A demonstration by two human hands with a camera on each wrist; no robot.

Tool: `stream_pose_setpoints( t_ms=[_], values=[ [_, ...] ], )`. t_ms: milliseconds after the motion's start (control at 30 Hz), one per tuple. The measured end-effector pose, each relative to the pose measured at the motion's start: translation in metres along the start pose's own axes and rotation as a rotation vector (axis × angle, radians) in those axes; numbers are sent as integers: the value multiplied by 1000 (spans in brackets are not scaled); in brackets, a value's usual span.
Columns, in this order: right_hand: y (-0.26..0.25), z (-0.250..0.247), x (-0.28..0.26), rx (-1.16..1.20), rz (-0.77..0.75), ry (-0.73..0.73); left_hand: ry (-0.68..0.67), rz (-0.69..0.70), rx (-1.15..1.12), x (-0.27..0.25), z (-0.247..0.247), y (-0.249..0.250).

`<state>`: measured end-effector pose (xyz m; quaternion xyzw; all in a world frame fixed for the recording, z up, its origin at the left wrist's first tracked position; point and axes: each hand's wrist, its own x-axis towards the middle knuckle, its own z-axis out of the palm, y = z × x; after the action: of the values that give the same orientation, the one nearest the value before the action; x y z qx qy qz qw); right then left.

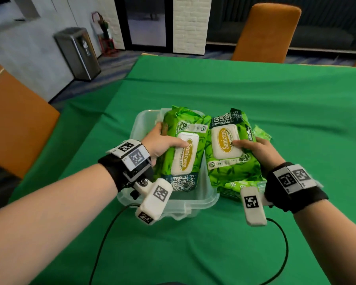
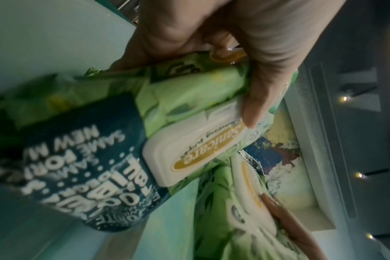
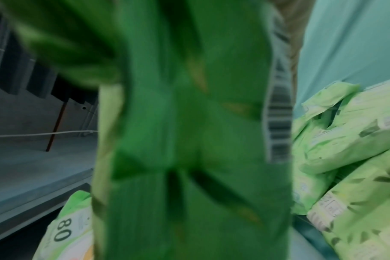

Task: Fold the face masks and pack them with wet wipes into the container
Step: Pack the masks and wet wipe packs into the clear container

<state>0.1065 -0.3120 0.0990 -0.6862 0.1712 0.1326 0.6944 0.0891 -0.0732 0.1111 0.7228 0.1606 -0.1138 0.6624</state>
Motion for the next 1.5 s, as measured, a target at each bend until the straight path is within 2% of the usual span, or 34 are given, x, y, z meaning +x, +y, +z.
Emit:
stream_pose_setpoints(
  t_ms=[133,233,367,600,700,767,967,1167,1333,1500],
  values=[
    [6,-4,1,3,7,57,-61,-29,23,5,10,-7],
    [7,-6,-3,-24,3,89,-26,-30,84,9,15,-5],
    [11,-10,0,-44,45,101,-57,13,245,15,15,1],
    [14,-13,7,-94,44,111,-102,-42,499,28,4,-8],
    [14,-13,6,-85,59,92,-172,-109,631,28,4,-13],
    [15,-14,8,-75,63,94,-210,-147,754,29,6,-17],
    [15,-14,5,-120,49,56,-370,-125,1354,43,21,-27],
    [16,-15,8,-139,51,54,-547,2,1719,51,35,-14],
    [16,-19,11,-159,41,46,-646,83,1918,58,52,-16],
    [18,-24,16,-174,25,12,-781,325,2202,52,72,-26]
  ],
)
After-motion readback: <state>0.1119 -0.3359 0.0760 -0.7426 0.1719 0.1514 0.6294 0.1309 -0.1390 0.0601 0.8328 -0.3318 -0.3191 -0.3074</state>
